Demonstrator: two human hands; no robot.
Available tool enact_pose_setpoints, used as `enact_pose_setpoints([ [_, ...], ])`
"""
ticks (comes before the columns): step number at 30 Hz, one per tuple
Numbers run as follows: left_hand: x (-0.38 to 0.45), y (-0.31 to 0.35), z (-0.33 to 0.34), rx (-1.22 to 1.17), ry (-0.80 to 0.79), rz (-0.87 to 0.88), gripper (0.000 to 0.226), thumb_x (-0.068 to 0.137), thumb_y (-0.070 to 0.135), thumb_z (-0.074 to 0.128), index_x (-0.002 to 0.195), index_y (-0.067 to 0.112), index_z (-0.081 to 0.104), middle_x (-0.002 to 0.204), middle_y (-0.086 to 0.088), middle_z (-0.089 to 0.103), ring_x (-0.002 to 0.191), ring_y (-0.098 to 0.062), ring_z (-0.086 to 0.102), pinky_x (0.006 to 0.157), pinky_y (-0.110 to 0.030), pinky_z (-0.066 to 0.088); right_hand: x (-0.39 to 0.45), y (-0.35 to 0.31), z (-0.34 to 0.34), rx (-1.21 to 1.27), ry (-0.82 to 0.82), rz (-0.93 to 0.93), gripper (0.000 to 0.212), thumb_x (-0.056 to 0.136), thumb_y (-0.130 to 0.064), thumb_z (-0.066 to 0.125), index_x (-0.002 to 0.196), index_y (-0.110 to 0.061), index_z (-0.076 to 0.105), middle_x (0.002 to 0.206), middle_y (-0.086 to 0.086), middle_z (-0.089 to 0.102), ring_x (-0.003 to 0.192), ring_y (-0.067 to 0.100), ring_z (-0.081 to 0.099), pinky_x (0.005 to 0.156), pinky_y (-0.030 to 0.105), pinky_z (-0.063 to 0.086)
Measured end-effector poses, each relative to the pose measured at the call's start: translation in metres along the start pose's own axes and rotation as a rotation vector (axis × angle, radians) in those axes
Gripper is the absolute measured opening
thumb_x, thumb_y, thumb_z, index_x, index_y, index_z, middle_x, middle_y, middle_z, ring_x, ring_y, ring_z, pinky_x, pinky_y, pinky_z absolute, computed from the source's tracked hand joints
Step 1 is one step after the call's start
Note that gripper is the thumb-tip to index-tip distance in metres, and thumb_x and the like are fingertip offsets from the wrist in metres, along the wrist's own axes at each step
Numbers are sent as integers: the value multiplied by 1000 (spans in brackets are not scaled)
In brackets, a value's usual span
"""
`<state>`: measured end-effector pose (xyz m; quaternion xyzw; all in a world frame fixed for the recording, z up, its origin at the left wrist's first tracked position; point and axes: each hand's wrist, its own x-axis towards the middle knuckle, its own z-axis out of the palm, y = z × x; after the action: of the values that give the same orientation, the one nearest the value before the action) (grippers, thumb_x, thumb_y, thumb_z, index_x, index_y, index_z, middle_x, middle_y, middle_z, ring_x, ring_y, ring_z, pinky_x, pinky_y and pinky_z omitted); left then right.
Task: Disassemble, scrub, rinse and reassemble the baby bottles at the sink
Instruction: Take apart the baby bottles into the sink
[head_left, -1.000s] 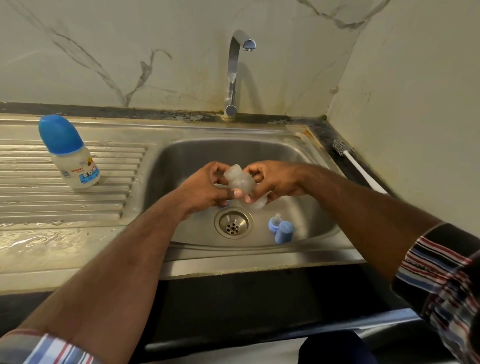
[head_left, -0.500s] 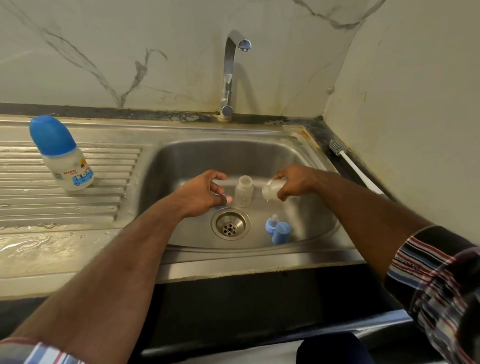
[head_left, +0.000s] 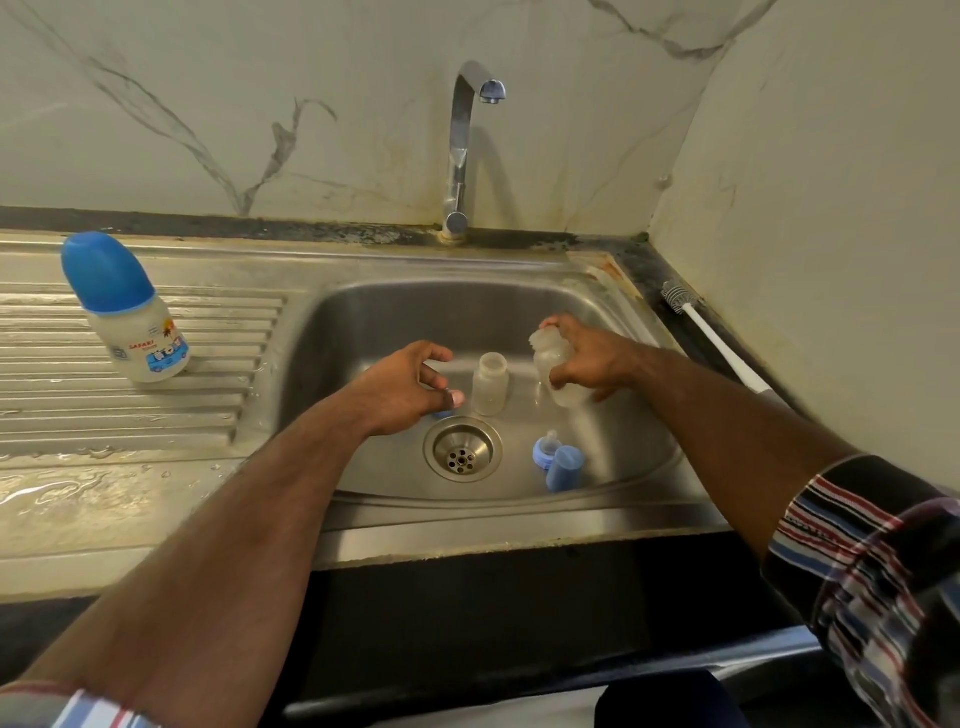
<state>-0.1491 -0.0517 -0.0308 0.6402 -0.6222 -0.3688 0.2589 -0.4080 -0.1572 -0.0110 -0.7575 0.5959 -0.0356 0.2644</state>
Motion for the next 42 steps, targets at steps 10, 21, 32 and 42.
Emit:
enact_pose_setpoints([
  [10, 1, -1, -1, 14, 1, 0, 59, 88, 38, 78, 139, 32, 49, 111, 9, 67, 100, -7, 63, 94, -42, 55, 16, 14, 16, -406, -128, -27, 70, 68, -10, 86, 125, -27, 50, 114, 5, 59, 91, 20, 58, 68, 29, 46],
  [21, 3, -2, -1, 21, -9, 6, 62, 88, 40, 78, 141, 31, 47, 116, 7, 65, 101, -8, 63, 92, -39, 56, 32, 9, 31, -625, -247, -16, 78, 66, -7, 88, 131, -25, 48, 114, 4, 49, 100, 22, 55, 75, 32, 48],
  [32, 0, 1, -1, 13, 18, 9, 61, 89, 37, 78, 142, 29, 49, 117, 8, 63, 104, -11, 63, 96, -37, 52, 18, -1, 22, -628, -248, 19, 111, 71, 4, 78, 158, -29, 18, 153, 7, 39, 132, 28, 48, 98, 35, 51],
  [42, -17, 18, -27, -53, 426, 42, 22, 93, 28, 70, 115, 28, 67, 89, 16, 67, 83, 1, 62, 72, -16, 45, -20, -62, 18, -549, 186, -174, 66, 88, -24, 68, 148, -24, 41, 141, 6, 54, 124, 25, 55, 101, 38, 48],
])
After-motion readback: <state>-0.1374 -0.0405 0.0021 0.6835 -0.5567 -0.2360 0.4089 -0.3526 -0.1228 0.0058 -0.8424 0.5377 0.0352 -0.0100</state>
